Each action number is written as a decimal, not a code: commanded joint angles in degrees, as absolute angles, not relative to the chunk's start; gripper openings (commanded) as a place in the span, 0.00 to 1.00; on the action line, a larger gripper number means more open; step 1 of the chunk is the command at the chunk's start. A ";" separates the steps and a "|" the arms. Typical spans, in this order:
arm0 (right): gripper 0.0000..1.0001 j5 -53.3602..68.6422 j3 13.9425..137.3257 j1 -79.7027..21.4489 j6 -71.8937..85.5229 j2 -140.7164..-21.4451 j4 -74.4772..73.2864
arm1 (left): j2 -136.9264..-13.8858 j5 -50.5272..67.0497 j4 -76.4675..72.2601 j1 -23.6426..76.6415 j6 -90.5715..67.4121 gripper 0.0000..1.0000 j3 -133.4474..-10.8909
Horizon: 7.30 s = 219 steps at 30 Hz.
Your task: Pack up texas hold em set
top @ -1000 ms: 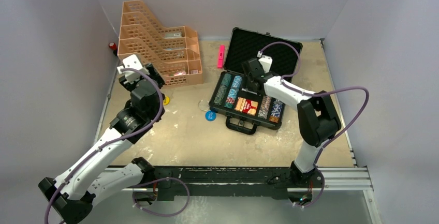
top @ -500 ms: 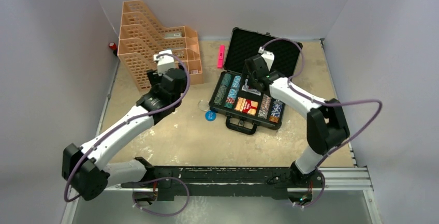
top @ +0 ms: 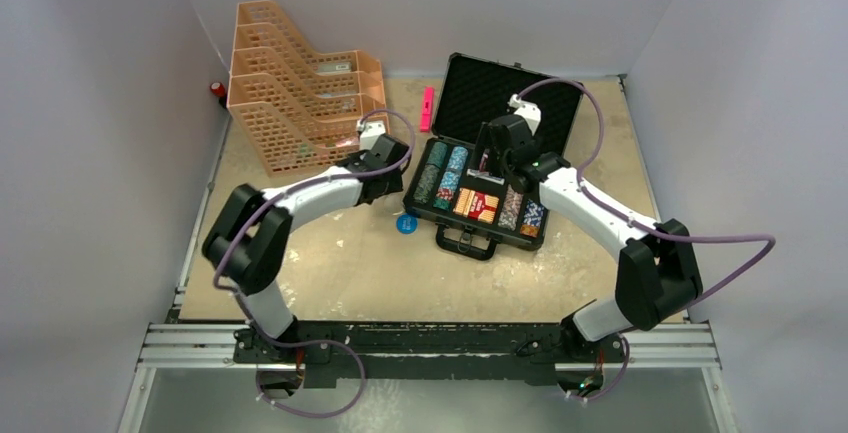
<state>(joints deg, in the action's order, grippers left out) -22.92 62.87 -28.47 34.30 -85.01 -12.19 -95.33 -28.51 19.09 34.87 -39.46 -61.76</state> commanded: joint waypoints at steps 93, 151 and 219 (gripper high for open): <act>0.83 -32.30 52.57 -22.25 43.60 -68.54 -11.48 | -95.36 4.38 17.68 46.30 -32.64 0.35 -77.54; 0.82 -26.97 42.79 -16.54 47.29 -56.83 -6.40 | -83.05 -38.38 20.91 37.05 -39.63 0.82 -62.01; 0.82 -27.52 44.18 -16.01 45.36 -59.51 -6.44 | -90.50 -25.24 4.36 41.62 -31.74 0.41 -69.31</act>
